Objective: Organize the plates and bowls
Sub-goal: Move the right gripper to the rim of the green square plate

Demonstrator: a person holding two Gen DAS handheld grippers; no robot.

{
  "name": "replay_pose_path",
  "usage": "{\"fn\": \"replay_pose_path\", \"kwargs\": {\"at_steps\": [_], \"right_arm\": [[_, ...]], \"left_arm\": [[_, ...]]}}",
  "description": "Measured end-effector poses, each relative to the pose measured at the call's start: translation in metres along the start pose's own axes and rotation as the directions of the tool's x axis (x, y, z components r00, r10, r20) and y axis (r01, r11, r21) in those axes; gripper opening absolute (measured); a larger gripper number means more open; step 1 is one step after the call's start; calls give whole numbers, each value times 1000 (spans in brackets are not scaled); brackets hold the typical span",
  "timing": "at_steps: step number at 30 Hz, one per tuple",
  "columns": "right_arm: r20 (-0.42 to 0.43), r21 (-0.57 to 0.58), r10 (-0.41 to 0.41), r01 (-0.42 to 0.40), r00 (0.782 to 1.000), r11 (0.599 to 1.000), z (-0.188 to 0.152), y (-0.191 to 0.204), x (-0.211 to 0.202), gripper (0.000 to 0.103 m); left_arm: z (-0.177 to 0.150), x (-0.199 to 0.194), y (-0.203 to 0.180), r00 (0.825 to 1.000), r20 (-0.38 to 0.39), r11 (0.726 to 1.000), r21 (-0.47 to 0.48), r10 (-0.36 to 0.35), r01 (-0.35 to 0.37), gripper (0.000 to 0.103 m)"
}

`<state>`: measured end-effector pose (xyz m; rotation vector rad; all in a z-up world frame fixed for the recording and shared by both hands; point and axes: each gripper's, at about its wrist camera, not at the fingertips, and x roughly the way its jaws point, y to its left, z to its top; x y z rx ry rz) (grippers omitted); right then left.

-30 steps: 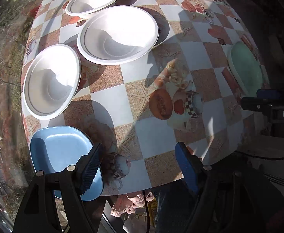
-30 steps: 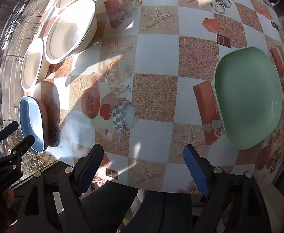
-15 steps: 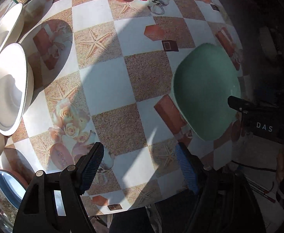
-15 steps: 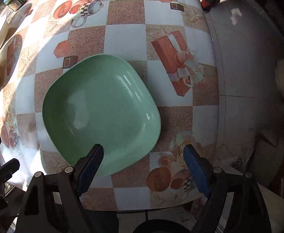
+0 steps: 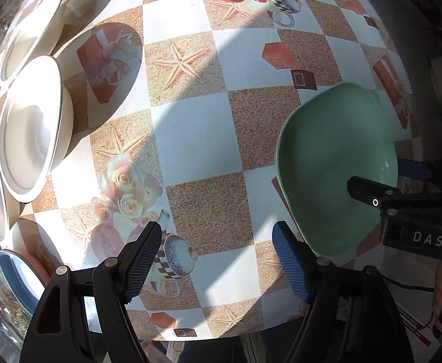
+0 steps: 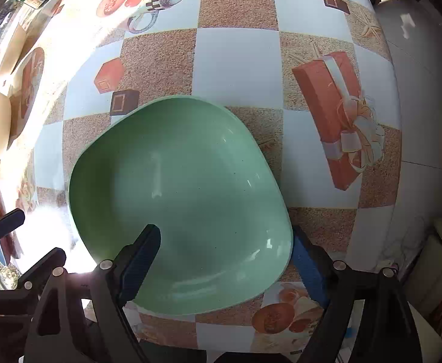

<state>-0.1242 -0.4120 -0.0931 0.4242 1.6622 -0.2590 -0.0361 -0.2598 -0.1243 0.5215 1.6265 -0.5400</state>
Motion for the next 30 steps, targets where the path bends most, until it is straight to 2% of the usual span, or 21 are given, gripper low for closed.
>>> {"fn": "replay_pose_path", "kwargs": {"at_steps": [2, 8, 14, 17, 21, 25, 30], "right_arm": [[3, -8, 54, -54, 999, 998, -5, 3, -3, 86], [12, 64, 3, -4, 1000, 998, 2, -30, -8, 86], [10, -15, -22, 22, 1000, 1000, 20, -28, -7, 86], [-3, -45, -31, 31, 1000, 999, 25, -24, -2, 86], [17, -34, -19, 19, 1000, 999, 14, -21, -8, 86], [19, 8, -26, 26, 999, 1000, 8, -48, -12, 86], [27, -15, -45, 46, 999, 999, 11, -66, -22, 86]], "left_arm": [[1, 1, 1, 1000, 0, 1000, -23, -7, 7, 79], [18, 4, -21, 999, 31, 1000, -11, 14, -14, 79], [25, 15, -40, 999, -10, 999, -15, 38, -38, 79], [17, 0, -32, 999, 43, 998, -68, 20, -17, 79], [10, -12, -40, 996, 87, 1000, -13, -2, 4, 79], [13, -4, -62, 997, 74, 999, 20, -34, 33, 79], [24, 20, -82, 1000, 21, 1000, 22, -22, 21, 79]]}}
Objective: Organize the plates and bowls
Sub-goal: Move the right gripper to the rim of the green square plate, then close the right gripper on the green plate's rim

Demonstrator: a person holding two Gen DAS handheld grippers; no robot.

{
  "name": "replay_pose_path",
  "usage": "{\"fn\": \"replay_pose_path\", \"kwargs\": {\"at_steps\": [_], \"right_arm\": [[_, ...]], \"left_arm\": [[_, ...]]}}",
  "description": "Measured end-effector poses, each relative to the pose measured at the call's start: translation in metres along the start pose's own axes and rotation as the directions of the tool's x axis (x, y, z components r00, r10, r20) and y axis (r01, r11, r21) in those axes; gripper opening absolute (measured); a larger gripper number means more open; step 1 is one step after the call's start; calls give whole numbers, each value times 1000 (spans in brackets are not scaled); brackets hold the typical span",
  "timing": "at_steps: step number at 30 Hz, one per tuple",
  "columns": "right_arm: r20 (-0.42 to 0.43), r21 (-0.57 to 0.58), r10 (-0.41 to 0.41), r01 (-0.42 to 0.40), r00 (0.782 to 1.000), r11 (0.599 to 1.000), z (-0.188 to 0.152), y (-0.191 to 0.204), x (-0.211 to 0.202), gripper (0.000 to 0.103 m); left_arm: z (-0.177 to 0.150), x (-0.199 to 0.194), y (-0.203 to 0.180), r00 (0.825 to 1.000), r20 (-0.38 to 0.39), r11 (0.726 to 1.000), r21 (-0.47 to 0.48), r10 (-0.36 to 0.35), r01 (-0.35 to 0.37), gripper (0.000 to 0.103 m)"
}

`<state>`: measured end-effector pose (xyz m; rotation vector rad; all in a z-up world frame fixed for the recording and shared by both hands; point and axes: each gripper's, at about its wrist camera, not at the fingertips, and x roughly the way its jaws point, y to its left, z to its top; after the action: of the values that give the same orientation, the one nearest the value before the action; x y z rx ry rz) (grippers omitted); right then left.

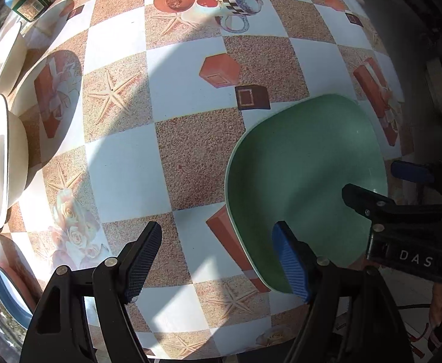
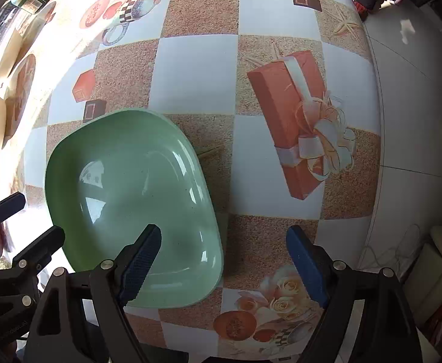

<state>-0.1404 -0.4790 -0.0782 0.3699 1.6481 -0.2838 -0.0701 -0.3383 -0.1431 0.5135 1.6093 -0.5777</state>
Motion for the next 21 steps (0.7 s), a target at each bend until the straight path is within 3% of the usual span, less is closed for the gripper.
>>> {"fn": "replay_pose_path", "kwargs": {"at_steps": [2, 3, 6, 8, 9, 13, 21], "right_arm": [[-8, -4, 2, -2, 1000, 1000, 8, 8, 4, 86], [-10, -8, -3, 3, 1000, 1000, 11, 14, 8, 86], [-30, -37, -54, 53, 998, 998, 14, 32, 14, 77], [-31, -34, -29, 28, 999, 999, 11, 39, 11, 55], [-39, -23, -7, 6, 999, 1000, 11, 42, 10, 52], [-59, -5, 53, -53, 997, 999, 3, 69, 11, 20], [-123, -46, 152, -159, 981, 986, -27, 134, 18, 20]], "left_arm": [[0, 11, -3, 999, -34, 1000, 2, -11, 11, 78], [-1, 9, -7, 1000, -12, 1000, 19, -3, 4, 76], [-2, 11, -12, 1000, -6, 998, 61, 20, -19, 68], [-5, 9, -16, 999, 3, 995, 92, 36, -37, 59], [-4, 6, -13, 1000, 2, 994, 105, 27, -27, 48], [-13, 7, 7, 999, -13, 993, 105, 51, -49, 44], [-56, 6, 51, 990, -17, 985, 107, 137, -135, 41]]}}
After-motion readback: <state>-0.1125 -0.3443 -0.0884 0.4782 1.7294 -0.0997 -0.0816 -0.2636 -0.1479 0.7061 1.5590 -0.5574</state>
